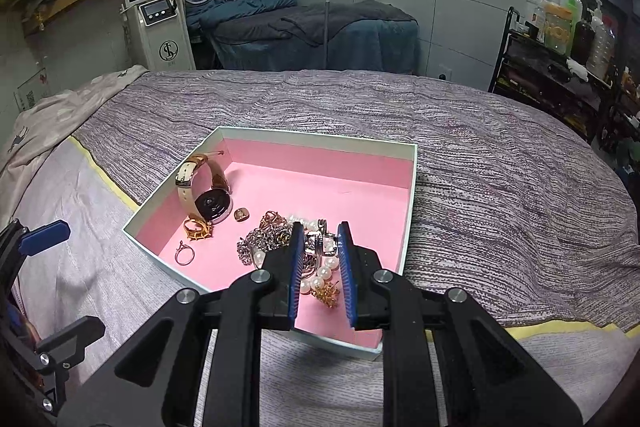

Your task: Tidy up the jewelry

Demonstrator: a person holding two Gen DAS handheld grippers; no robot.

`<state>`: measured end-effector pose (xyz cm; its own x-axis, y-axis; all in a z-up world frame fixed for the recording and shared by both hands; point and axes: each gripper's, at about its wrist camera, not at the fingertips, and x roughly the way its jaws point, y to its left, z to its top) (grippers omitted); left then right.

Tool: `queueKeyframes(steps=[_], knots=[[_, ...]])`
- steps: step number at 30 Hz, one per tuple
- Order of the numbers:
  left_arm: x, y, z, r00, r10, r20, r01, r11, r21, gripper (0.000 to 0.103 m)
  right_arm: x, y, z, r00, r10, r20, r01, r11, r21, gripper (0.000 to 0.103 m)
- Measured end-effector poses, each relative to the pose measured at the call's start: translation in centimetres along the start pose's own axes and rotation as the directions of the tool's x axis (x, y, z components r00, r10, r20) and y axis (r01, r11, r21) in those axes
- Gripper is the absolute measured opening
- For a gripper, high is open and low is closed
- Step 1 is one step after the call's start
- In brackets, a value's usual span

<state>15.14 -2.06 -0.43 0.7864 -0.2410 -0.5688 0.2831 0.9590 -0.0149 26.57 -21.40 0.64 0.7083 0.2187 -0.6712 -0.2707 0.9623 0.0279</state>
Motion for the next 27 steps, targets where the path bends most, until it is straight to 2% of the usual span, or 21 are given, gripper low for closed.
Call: queueKeyframes(steps=[3, 5, 6, 11, 14, 16, 20, 21, 23, 27], knots=[[0.0, 0.1, 0.0, 1.0, 0.001, -0.001, -0.001, 1.0, -0.001, 0.097, 0.3, 0.1, 0.0, 1.0, -0.002, -0.001, 0.002, 1.0, -0.006, 0.02], [0.1, 0.1, 0.0, 1.0, 0.005, -0.002, -0.005, 1.0, 0.001, 0.097, 0.3, 0.1, 0.1, 1.0, -0.007, 0.005, 0.007, 1.0, -0.007, 0.038], [0.1, 0.1, 0.1, 1.0, 0.005, -0.002, -0.005, 1.0, 0.001, 0.097, 0.2, 0.1, 0.1, 1.0, -0.009, 0.014, 0.009, 1.0, -0.006, 0.05], [0.3, 0.2, 0.1, 1.0, 0.011, -0.002, -0.011, 1.0, -0.003, 0.097, -0.3, 0.5, 0.1, 0.999, -0.015, 0.044, 0.016, 1.0, -0.008, 0.052], [0.3, 0.3, 0.2, 1.0, 0.019, 0.007, -0.019, 1.0, -0.007, 0.097, -1.2, 0.4, -0.1, 0.997, -0.024, 0.067, 0.023, 1.0, 0.013, 0.059], [0.1, 0.4, 0.2, 1.0, 0.023, 0.021, -0.023, 1.0, -0.011, 0.097, -2.2, 0.3, -0.3, 0.995, -0.035, 0.093, 0.032, 0.999, 0.032, 0.071], [-1.1, 0.6, 0.3, 0.998, 0.029, 0.054, -0.027, 0.999, -0.033, 0.097, -5.1, 0.8, -1.3, 0.985, -0.054, 0.161, 0.044, 0.997, 0.062, 0.075], [-1.7, 0.7, 0.5, 0.997, 0.022, 0.068, -0.019, 0.999, -0.044, 0.097, -6.0, 1.0, -1.6, 0.983, -0.057, 0.177, 0.047, 0.997, 0.065, 0.079], [-2.7, 0.6, 1.0, 0.996, 0.021, 0.087, -0.016, 0.998, -0.055, 0.097, -7.7, 1.5, -2.1, 0.979, -0.065, 0.193, 0.052, 0.996, 0.073, 0.086], [-4.6, -0.1, 1.8, 0.994, 0.05, 0.099, -0.047, 0.998, -0.032, 0.097, -10.8, 2.7, -3.7, 0.977, -0.064, 0.202, 0.05, 0.996, 0.07, 0.089]])
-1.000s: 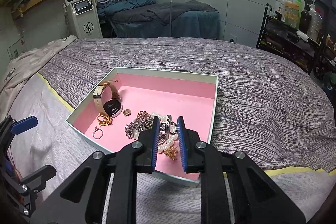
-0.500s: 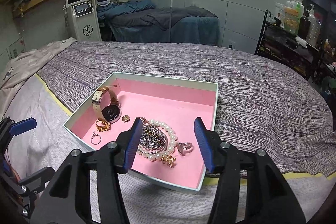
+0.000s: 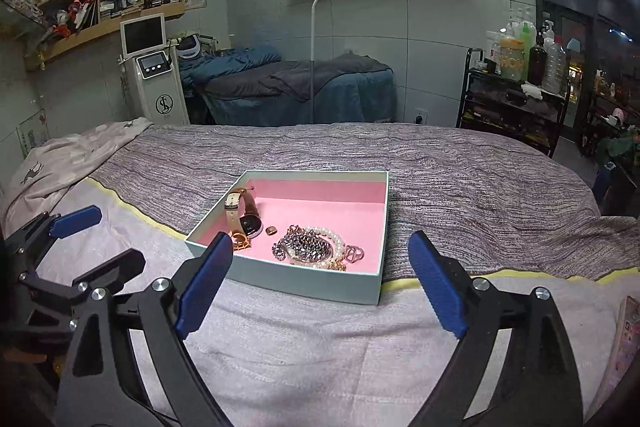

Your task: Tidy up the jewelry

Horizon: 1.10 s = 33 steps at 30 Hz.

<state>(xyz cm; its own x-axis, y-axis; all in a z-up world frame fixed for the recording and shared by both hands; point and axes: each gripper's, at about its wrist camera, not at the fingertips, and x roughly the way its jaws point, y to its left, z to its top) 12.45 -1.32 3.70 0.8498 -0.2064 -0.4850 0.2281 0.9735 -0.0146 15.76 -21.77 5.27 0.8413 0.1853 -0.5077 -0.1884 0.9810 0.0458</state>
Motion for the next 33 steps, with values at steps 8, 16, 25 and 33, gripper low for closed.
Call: queueKeyframes(steps=[8, 16, 25, 33], knots=[[-4.0, -1.0, -0.1, 0.998, 0.006, 0.065, -0.006, 1.0, -0.007, 0.097, -6.0, 1.5, -2.6, 0.996, -0.047, 0.072, 0.048, 0.999, -0.007, 0.09], [-5.8, -2.2, -2.8, 0.998, 0.014, 0.066, -0.014, 1.0, -0.004, 0.097, -9.1, 3.0, -5.6, 0.995, -0.075, 0.073, 0.079, 0.996, -0.046, 0.092], [-7.9, -2.7, -4.1, 0.996, 0.018, 0.088, -0.016, 1.0, -0.027, 0.097, -10.7, 3.2, -6.5, 0.99, -0.118, 0.082, 0.119, 0.993, -0.008, 0.092], [-8.2, -2.9, -3.7, 0.992, 0.06, 0.108, -0.059, 0.998, -0.015, 0.097, -10.7, 2.6, -6.6, 0.981, -0.18, 0.065, 0.18, 0.984, 0.013, 0.092]])
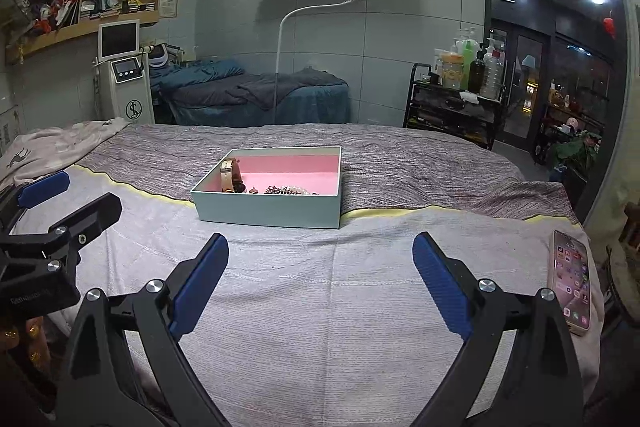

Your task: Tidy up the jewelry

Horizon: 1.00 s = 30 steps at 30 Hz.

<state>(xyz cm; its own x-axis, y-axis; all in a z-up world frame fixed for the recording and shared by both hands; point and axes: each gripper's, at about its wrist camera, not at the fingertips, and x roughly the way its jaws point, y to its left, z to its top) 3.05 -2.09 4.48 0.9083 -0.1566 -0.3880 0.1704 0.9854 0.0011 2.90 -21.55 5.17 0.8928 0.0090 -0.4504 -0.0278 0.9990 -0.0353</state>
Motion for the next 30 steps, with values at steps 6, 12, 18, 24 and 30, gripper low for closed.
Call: queueKeyframes(steps=[6, 12, 18, 24, 30], knots=[[0.12, 0.23, -0.07, 1.0, 0.019, -0.01, -0.019, 1.0, -0.008, 0.097, 0.32, -0.32, -0.12, 1.0, -0.006, -0.016, 0.006, 1.0, 0.002, 0.092], [0.08, 0.47, -0.22, 1.0, 0.026, -0.017, -0.026, 1.0, -0.008, 0.097, 0.52, -0.42, -0.13, 1.0, 0.002, -0.029, -0.002, 1.0, 0.002, 0.092], [0.05, 0.63, -0.11, 1.0, 0.026, -0.015, -0.027, 1.0, -0.012, 0.097, 0.64, -0.49, -0.14, 0.999, 0.005, -0.033, -0.005, 1.0, 0.006, 0.092], [0.03, 0.54, -0.12, 1.0, 0.026, -0.013, -0.027, 1.0, -0.011, 0.097, 0.66, -0.53, -0.2, 0.999, 0.003, -0.034, -0.003, 1.0, 0.007, 0.092], [-0.02, 0.6, -0.01, 0.999, 0.03, -0.011, -0.03, 0.999, -0.013, 0.097, 0.76, -0.55, -0.14, 0.999, 0.004, -0.033, -0.004, 1.0, 0.006, 0.092]])
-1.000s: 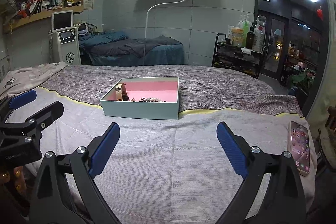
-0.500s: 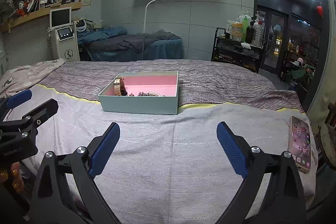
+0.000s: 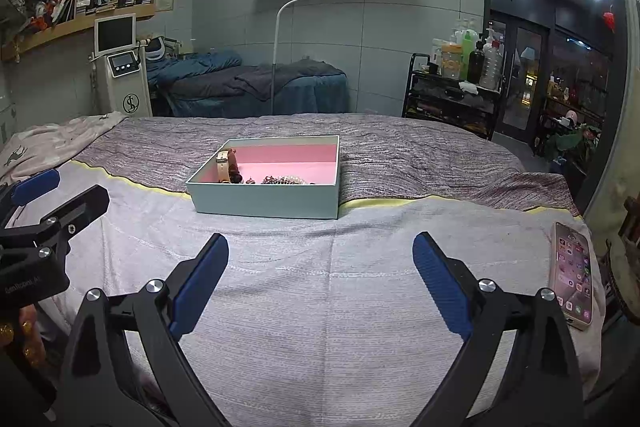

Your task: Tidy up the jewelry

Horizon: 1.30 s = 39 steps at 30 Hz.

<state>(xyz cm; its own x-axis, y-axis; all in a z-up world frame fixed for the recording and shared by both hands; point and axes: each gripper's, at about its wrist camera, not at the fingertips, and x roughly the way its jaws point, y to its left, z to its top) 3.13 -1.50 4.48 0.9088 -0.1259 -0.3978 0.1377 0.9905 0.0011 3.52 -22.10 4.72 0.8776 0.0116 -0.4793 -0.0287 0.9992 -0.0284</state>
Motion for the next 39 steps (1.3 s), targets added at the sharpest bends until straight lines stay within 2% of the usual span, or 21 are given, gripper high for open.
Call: queueKeyframes(steps=[39], knots=[[0.47, 0.06, -0.24, 1.0, 0.013, -0.027, -0.014, 1.0, -0.018, 0.097, 0.3, 0.1, 0.03, 1.0, -0.001, -0.012, 0.001, 1.0, 0.0, 0.092]])
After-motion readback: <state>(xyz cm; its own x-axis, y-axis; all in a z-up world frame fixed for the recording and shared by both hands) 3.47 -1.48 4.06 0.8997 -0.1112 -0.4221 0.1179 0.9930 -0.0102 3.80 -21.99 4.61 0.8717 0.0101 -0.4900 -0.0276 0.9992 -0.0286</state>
